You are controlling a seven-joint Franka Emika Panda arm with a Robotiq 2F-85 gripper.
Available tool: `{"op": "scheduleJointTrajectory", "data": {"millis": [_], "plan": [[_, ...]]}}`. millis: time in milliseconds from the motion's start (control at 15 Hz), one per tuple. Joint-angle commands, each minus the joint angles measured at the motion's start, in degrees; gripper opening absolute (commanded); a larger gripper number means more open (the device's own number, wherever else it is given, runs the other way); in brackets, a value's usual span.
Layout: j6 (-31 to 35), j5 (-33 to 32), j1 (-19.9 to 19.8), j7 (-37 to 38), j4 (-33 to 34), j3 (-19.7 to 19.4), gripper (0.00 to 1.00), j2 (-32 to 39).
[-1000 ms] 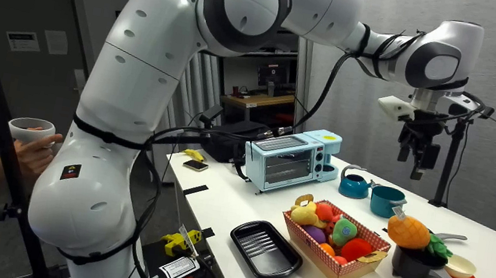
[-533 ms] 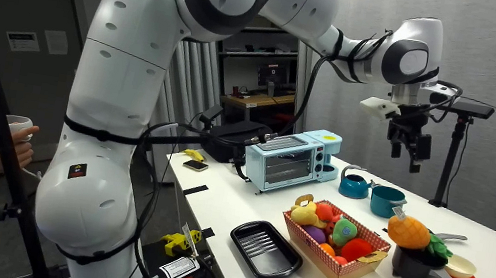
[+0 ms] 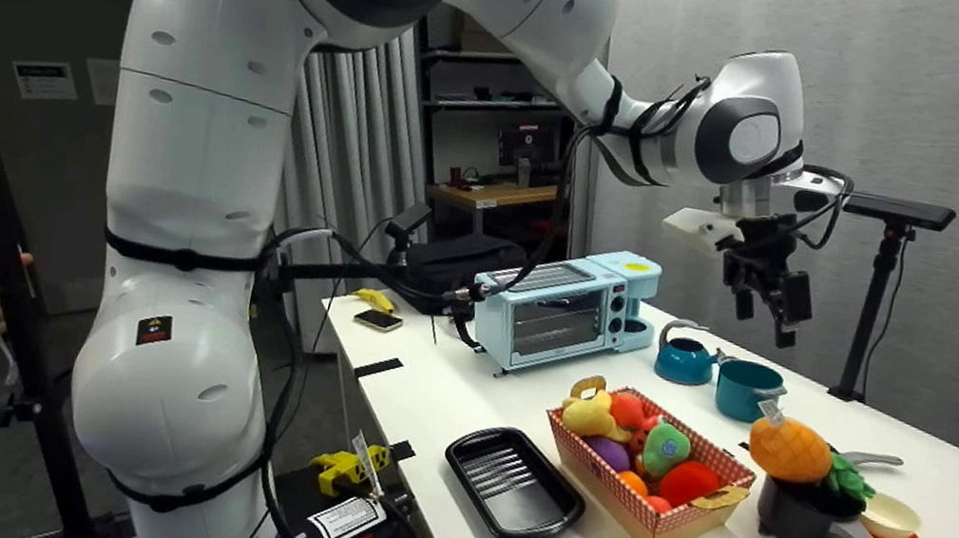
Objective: Take the pineapple plush toy out of the box and put it in the black pot
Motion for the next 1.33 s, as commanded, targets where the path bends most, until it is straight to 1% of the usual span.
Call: {"op": "scheduleJointTrajectory", "data": {"millis": [0,333,400,467,1267], "plan": [[5.0,-3.8,1.1,1.9,-9.5,-0.7,1.00,-5.5],[7.7,-7.1,1.4,3.8,-17.9,-0.3,1.00,-9.3],[5.4,-4.8,0.5,1.6,-12.6,0.2,1.00,-5.5],[5.6,-5.0,0.5,1.7,-13.5,0.2,1.00,-5.8],[5.6,-4.9,0.6,1.7,-13.2,0.2,1.00,-5.5]]}}
